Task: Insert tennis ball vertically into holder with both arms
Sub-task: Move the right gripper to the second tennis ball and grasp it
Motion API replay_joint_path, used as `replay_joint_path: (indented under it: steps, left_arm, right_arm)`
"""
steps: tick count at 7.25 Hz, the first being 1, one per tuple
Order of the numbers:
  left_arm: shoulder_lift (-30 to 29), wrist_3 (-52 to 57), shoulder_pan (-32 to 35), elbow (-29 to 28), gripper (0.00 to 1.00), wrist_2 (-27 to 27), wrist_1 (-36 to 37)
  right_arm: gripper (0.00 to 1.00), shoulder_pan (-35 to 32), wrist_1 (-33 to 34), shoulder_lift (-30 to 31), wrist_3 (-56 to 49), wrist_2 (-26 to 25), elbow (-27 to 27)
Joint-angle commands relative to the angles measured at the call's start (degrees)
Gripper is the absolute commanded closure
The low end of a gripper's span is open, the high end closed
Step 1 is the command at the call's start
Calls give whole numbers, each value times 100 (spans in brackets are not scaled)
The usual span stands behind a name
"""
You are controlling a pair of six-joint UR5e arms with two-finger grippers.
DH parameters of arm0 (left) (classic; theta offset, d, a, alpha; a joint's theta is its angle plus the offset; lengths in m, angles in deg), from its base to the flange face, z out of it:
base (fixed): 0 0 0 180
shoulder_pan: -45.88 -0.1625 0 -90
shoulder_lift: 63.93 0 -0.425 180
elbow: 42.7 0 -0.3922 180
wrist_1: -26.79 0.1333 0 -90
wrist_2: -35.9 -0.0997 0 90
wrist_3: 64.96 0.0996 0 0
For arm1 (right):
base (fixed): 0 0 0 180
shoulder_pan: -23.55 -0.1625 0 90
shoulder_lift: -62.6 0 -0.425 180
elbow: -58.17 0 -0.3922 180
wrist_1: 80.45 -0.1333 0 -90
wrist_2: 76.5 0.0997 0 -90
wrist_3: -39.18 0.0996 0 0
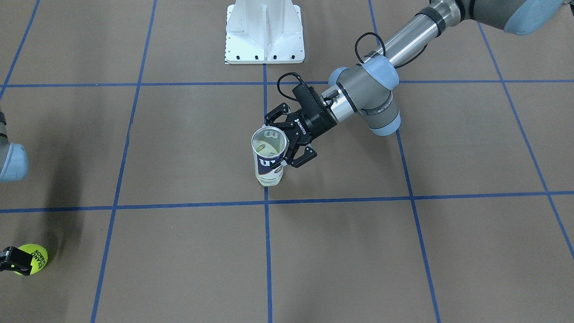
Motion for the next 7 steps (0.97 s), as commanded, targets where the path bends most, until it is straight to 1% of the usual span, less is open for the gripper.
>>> replay_joint_path:
  steps: [1,7]
  left_arm:
    - [5,9,0,3,17,0,0]
    - [-12,0,0,3,17,0,0]
  right_arm:
    - [1,31,-22,-43,2,5,-64]
    - [1,242,-22,123,11,14,-64]
